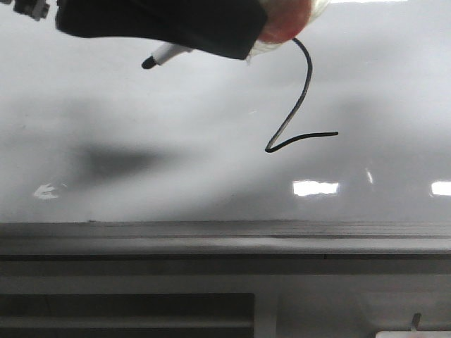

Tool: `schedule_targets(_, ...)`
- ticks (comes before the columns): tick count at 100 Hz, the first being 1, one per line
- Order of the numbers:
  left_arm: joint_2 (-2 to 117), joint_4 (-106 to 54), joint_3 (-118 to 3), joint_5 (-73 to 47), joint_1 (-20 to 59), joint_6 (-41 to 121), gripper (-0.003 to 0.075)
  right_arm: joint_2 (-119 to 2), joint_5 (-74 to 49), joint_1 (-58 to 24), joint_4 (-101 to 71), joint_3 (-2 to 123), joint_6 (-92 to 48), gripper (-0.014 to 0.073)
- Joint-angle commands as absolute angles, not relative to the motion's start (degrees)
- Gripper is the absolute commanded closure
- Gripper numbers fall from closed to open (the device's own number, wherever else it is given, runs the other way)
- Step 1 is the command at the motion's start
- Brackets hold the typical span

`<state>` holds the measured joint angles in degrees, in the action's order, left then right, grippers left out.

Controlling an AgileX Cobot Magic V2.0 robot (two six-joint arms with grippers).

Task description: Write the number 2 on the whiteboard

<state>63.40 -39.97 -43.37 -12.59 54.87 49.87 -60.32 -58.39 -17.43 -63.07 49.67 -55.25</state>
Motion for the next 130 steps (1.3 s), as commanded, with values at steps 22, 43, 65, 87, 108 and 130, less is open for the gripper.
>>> schedule_targets(22,62.5,-40.5,-45.6,-9.2,55.2,50.9,0.0631,-59.9,-59.2,-17.5,-65.9,51.5,-56.3,0.0647)
schedule_targets(43,62.5,-40.5,-45.6,-9.2,55.2,50.9,0.0741,-59.9,-59.2,-17.5,-65.9,51.5,-56.3,0.0538)
schedule_targets(65,61.3,-41.2,-45.1,-6.8,55.2,49.3,0.0741,-59.5,-55.7,-16.4,-65.9,51.5,-54.5,0.0102)
schedule_targets(87,54.4,-47.4,-37.7,9.0,55.1,42.1,0.0741,-53.5,-50.7,-11.0,-65.9,51.2,-54.3,0.0086)
schedule_targets(108,53.1,-63.1,-31.4,24.3,57.7,42.0,0.0741,-47.2,-44.1,-10.0,-66.2,48.3,-54.3,0.0086)
schedule_targets(130,59.0,-65.0,-31.7,32.4,62.8,36.6,0.0741,-45.6,-42.1,-10.0,-68.1,44.5,-54.3,0.0086)
